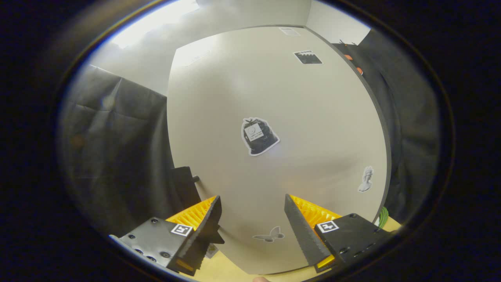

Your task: Open the shoe cabinet door, grab the shoes and put them into the shoe cabinet, then close the shoe cabinet door.

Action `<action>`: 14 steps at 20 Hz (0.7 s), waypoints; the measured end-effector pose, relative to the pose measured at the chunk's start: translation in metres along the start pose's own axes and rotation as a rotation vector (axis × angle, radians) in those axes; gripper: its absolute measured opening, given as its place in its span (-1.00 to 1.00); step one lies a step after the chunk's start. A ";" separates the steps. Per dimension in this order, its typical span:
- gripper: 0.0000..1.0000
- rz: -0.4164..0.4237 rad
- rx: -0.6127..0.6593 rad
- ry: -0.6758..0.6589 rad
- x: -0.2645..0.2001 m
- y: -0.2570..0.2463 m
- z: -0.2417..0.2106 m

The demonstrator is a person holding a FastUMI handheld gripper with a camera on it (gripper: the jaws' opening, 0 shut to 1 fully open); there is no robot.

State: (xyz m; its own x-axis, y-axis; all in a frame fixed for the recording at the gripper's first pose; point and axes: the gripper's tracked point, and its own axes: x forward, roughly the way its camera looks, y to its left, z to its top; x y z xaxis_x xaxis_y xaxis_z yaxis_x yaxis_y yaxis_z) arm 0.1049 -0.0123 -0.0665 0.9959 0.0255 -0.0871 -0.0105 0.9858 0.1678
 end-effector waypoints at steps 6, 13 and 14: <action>0.97 -0.023 0.000 -0.001 0.006 0.001 0.000; 0.97 -0.039 0.006 0.004 0.004 0.001 -0.001; 0.97 -0.042 0.008 0.008 0.006 0.000 -0.001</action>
State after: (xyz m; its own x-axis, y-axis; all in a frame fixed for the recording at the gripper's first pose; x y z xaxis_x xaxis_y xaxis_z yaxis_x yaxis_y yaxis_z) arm 0.1104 -0.0120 -0.0677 0.9947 -0.0143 -0.1019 0.0318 0.9846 0.1720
